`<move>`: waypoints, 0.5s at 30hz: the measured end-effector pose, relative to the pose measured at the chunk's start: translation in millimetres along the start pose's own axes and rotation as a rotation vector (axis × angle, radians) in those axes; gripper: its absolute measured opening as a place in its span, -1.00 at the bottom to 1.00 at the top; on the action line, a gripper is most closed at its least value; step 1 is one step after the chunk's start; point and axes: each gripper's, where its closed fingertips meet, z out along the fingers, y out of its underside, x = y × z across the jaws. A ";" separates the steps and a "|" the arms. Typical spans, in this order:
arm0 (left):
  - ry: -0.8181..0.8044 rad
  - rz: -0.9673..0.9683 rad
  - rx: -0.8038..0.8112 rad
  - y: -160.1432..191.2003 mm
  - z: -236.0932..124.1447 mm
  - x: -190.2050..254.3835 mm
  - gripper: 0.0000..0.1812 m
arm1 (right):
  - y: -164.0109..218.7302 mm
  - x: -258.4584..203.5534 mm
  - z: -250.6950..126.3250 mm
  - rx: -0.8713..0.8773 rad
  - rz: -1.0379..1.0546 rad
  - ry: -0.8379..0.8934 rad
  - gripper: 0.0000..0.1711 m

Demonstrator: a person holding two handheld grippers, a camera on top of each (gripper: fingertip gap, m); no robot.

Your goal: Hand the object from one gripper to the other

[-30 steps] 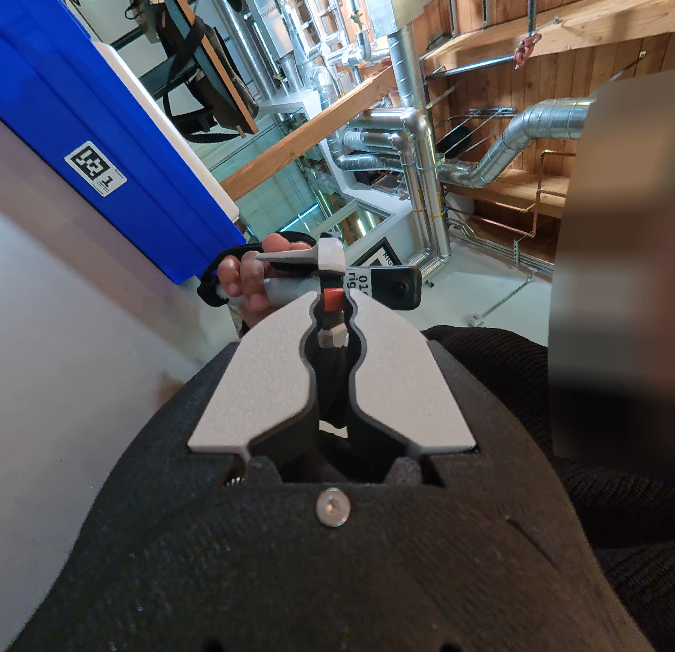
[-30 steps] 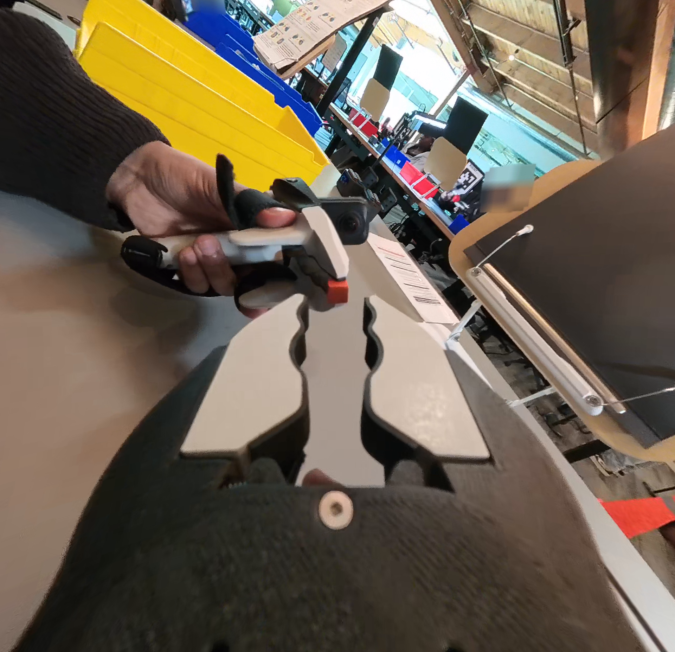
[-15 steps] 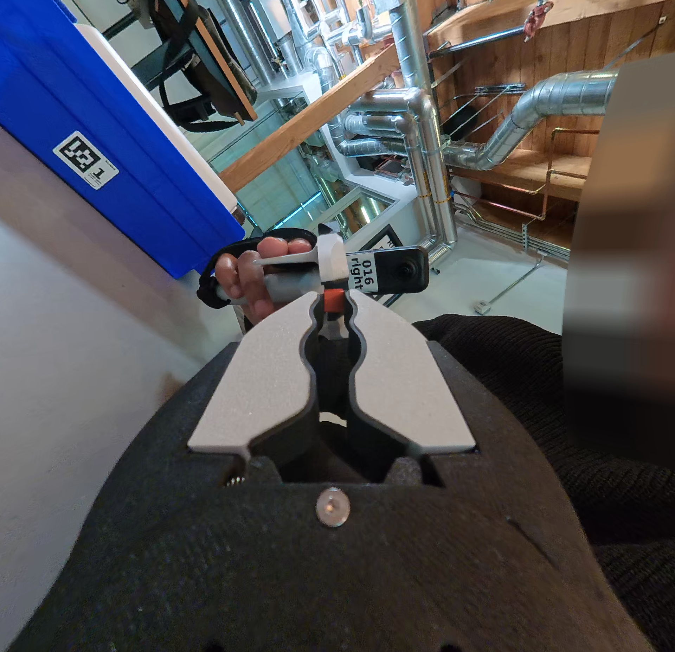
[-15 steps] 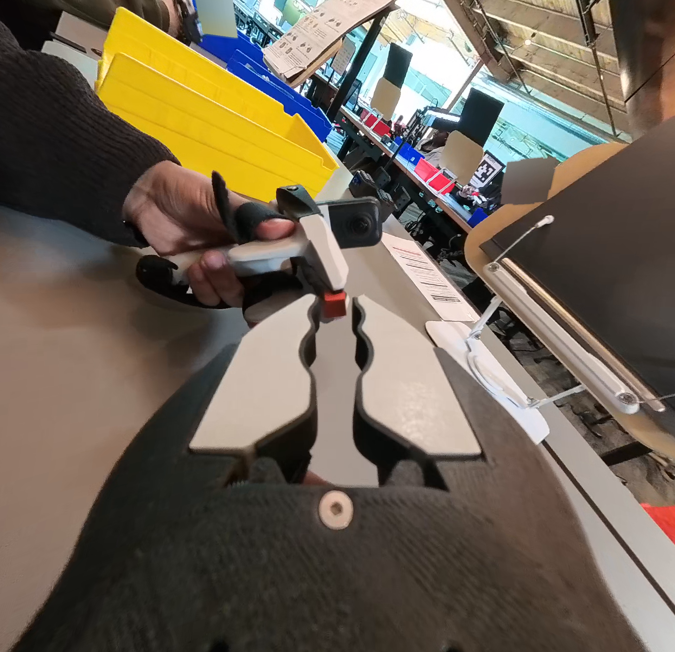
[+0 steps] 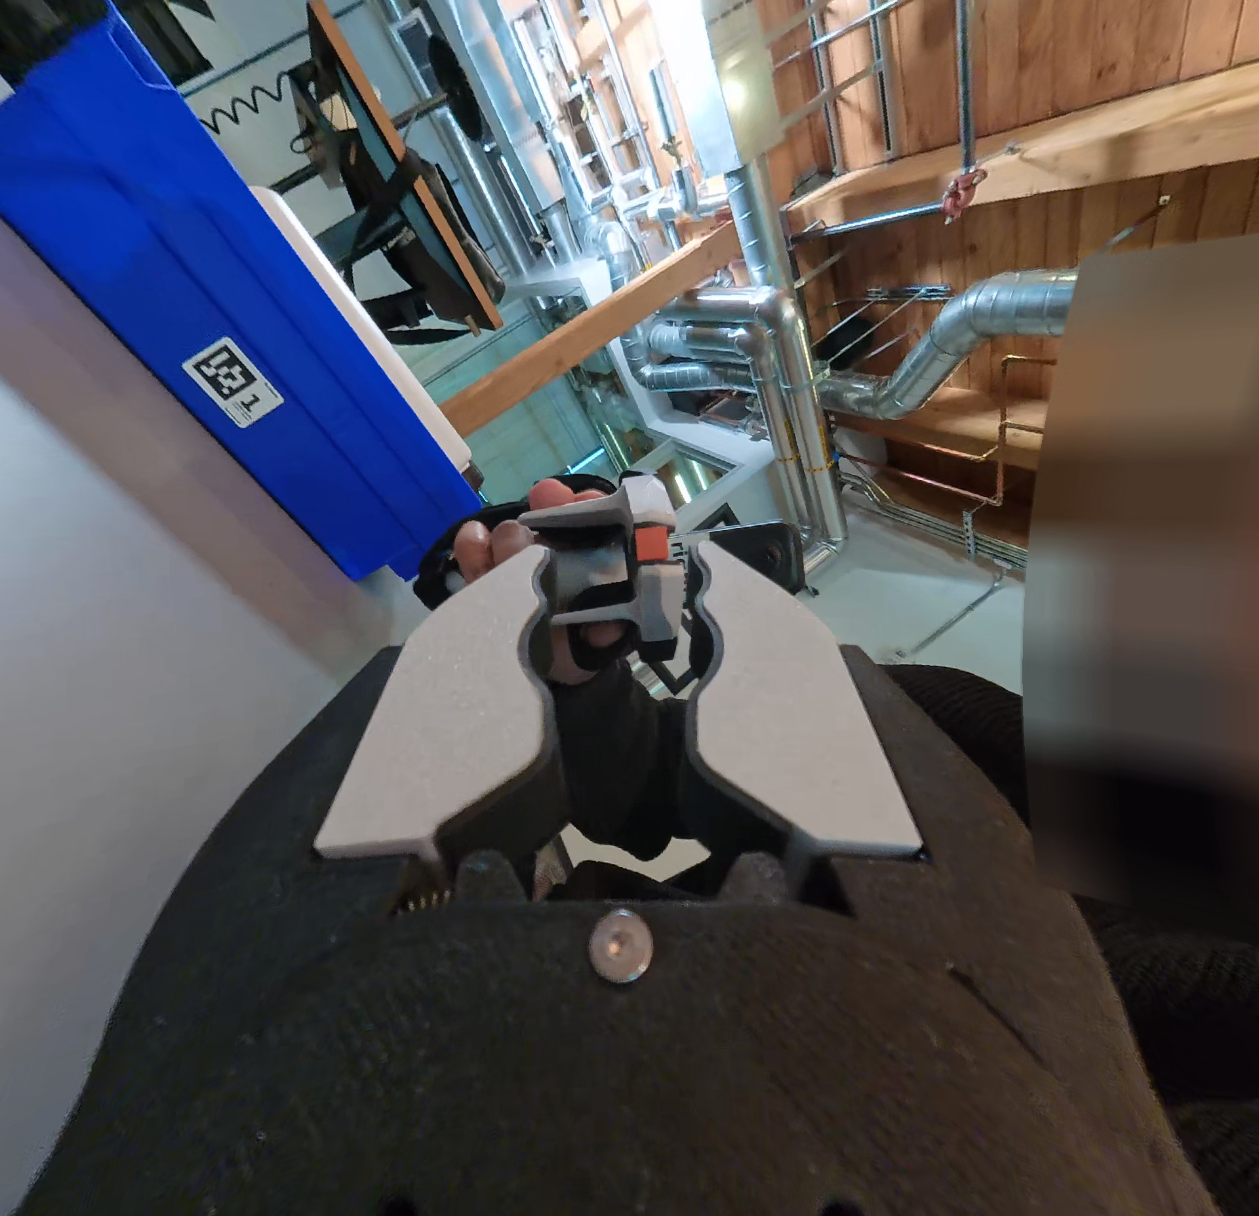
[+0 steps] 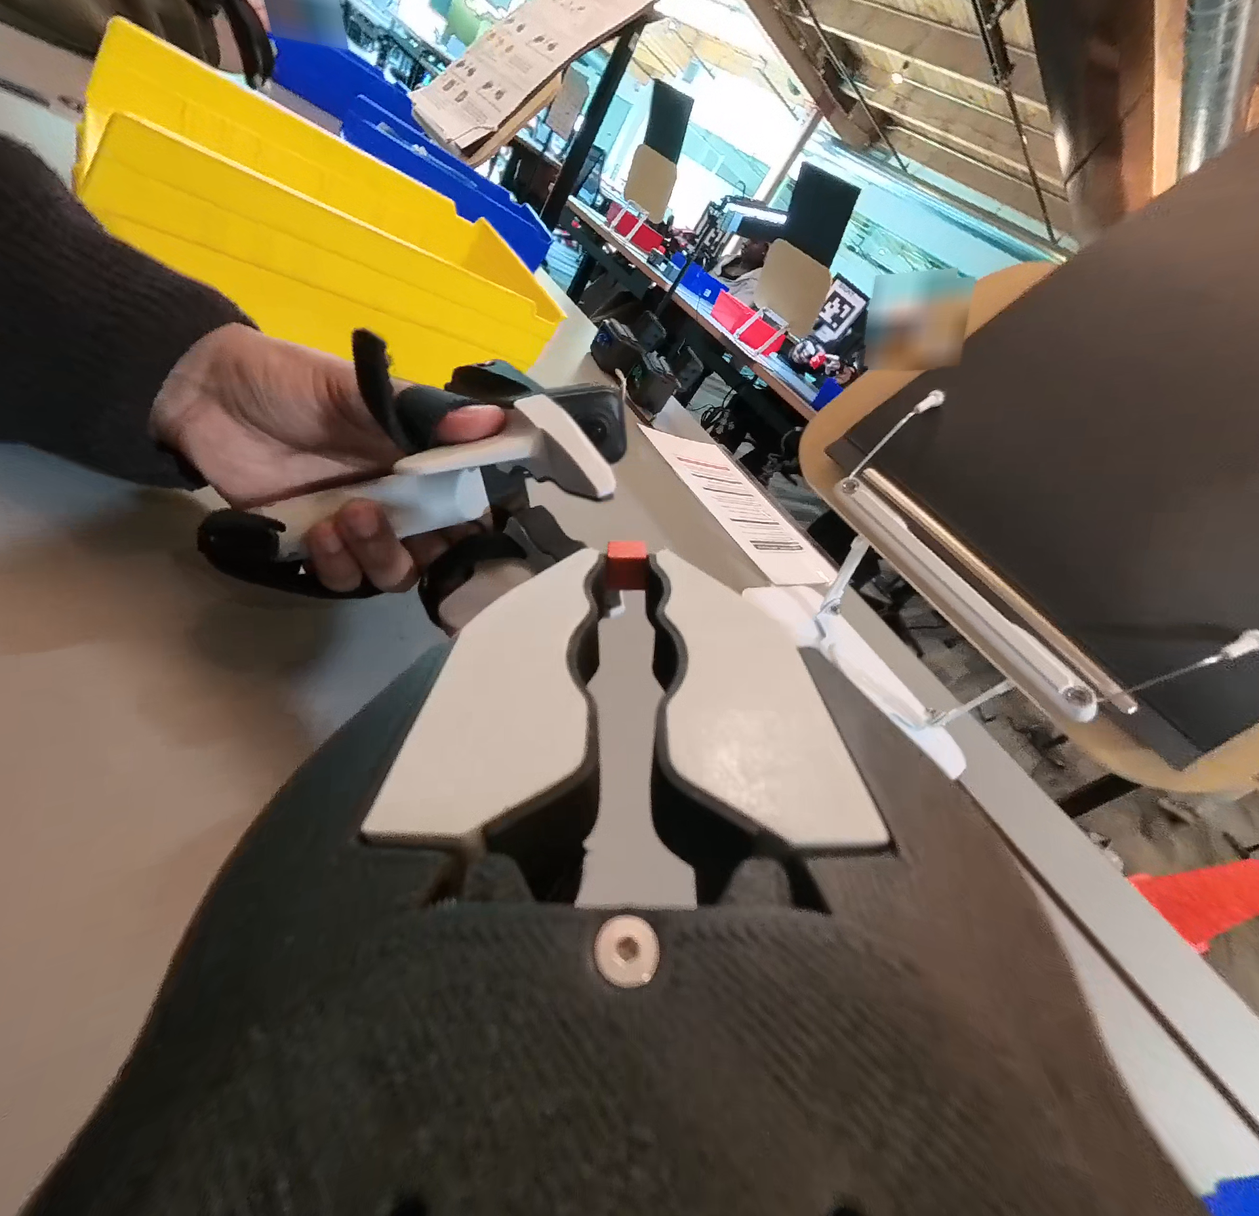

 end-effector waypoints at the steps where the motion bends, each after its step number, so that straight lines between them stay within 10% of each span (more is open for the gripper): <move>1: -0.007 0.011 0.004 -0.6 0.1 -0.5 -0.56 | -1.4 2.6 -1.0 0.000 0.024 0.009 -0.88; 10: -0.176 0.211 0.135 -21.7 -2.1 -11.3 0.20 | -15.8 120.7 -91.7 -0.249 0.079 0.485 -0.88; 15: -0.286 0.362 0.117 -24.1 -2.1 -17.4 0.37 | 53.0 172.1 -169.1 -0.430 0.337 0.657 -0.87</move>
